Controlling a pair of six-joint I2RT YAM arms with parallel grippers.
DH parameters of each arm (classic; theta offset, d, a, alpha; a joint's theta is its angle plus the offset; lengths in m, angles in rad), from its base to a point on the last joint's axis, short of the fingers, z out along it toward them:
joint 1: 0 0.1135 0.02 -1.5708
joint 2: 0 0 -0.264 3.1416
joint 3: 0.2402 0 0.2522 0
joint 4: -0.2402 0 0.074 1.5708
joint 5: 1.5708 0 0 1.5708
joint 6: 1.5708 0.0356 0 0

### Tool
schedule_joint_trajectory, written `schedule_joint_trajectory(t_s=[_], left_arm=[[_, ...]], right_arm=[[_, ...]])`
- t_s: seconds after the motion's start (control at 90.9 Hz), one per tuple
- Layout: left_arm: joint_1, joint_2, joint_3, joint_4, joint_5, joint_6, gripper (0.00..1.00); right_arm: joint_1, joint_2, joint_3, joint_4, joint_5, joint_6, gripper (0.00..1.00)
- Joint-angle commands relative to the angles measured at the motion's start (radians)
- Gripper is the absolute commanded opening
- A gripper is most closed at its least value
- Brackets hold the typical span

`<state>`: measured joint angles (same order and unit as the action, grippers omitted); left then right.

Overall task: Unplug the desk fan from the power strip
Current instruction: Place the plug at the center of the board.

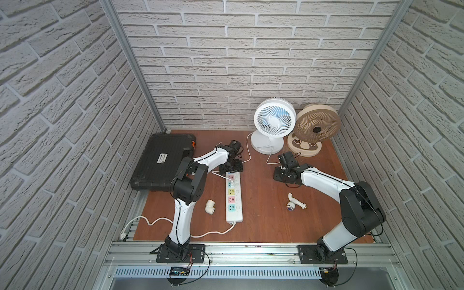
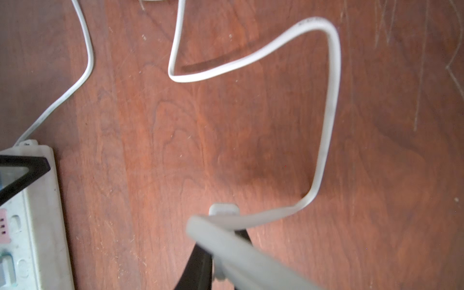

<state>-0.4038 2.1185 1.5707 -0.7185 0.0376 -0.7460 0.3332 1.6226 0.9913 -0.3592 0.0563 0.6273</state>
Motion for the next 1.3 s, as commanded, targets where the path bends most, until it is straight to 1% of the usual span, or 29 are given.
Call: schedule_joint_trajectory(t_s=[0.0, 0.11, 0.242, 0.385, 0.539, 0.594, 0.781, 1.078, 1.188, 1.287], left_arm=[[0.014, 0.037, -0.027, -0.17, -0.021, -0.028, 0.0], [0.014, 0.037, -0.02, -0.182, -0.013, -0.036, 0.0], [0.021, 0.046, -0.008, -0.194, 0.036, -0.039, 0.0], [0.023, 0.048, -0.004, -0.198, 0.048, -0.053, 0.0], [0.023, 0.052, 0.005, -0.207, 0.055, -0.051, 0.0], [0.023, 0.052, 0.008, -0.213, 0.05, -0.049, 0.0], [0.022, 0.047, 0.023, -0.242, 0.029, -0.054, 0.0], [0.019, 0.058, 0.058, -0.289, 0.009, -0.062, 0.0], [0.014, 0.074, 0.088, -0.323, 0.002, -0.063, 0.0], [0.005, 0.101, 0.131, -0.374, -0.022, -0.063, 0.0]], right_arm=[[-0.042, 0.035, 0.029, 0.031, -0.086, -0.057, 0.03], [-0.074, 0.068, 0.07, 0.005, -0.115, -0.084, 0.05], [-0.099, 0.092, 0.109, -0.027, -0.14, -0.104, 0.1], [-0.102, 0.106, 0.15, -0.079, -0.162, -0.131, 0.23], [-0.102, 0.088, 0.162, -0.113, -0.152, -0.141, 0.41], [-0.102, 0.079, 0.166, -0.125, -0.15, -0.146, 0.44], [-0.1, 0.025, 0.154, -0.142, -0.155, -0.139, 0.5], [-0.079, -0.121, 0.066, -0.116, -0.199, -0.125, 0.5], [-0.044, -0.182, 0.028, -0.083, -0.212, -0.129, 0.49], [0.011, -0.223, 0.002, -0.046, -0.206, -0.138, 0.48]])
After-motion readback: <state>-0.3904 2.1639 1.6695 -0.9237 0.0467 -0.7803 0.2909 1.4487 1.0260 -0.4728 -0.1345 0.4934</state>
